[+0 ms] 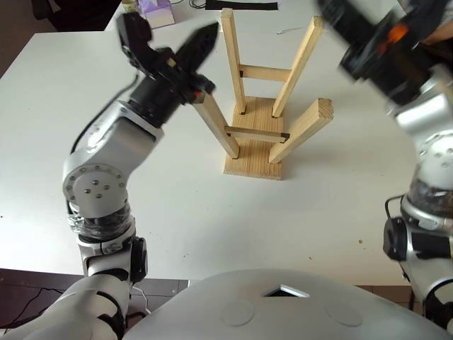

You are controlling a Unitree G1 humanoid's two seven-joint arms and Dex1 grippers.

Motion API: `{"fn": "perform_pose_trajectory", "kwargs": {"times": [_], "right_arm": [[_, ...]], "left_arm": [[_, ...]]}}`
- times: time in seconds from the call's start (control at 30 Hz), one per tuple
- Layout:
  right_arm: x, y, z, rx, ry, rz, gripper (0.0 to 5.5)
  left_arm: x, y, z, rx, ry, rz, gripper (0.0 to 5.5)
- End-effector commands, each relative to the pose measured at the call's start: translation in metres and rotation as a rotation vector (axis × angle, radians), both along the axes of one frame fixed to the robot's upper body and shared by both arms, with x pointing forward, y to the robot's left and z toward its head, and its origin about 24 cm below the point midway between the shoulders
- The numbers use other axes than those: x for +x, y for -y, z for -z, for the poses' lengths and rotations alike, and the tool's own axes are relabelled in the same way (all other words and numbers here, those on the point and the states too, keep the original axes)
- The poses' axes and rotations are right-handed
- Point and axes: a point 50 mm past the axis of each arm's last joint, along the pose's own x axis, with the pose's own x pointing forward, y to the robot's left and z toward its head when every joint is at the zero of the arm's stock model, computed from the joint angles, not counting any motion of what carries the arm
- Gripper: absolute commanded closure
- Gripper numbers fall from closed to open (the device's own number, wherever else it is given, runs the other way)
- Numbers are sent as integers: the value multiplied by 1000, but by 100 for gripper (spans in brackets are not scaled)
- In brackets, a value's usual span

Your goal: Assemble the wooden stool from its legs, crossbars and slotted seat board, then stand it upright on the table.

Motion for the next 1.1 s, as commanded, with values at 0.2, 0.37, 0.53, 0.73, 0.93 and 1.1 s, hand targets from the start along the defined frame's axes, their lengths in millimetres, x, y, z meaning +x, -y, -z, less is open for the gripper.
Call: {"fn": "perform_pose_trajectory", "kwargs": {"times": [0.2, 0.37, 0.53, 0.73, 0.93, 1.1], "right_arm": [[1, 36, 142, -613, -248, 262, 550], [-24, 32, 182, -649, -303, 237, 550], [-26, 11, 195, -702, -277, 118, 550], [-25, -16, 189, -728, -223, -188, 550], [-52, -54, 200, -738, -225, -451, 550], [-68, -86, 210, -629, -291, -400, 550]], "left_arm": [[-14, -103, 80, 343, -300, -189, 549], [-54, -87, 145, 605, -528, 117, 549], [-50, -36, 151, 640, -440, 346, 549], [-28, 3, 152, 626, -346, 399, 549], [-16, -19, 163, 698, -364, 225, 549], [-2, -53, 170, 721, -400, 18, 549]]}}
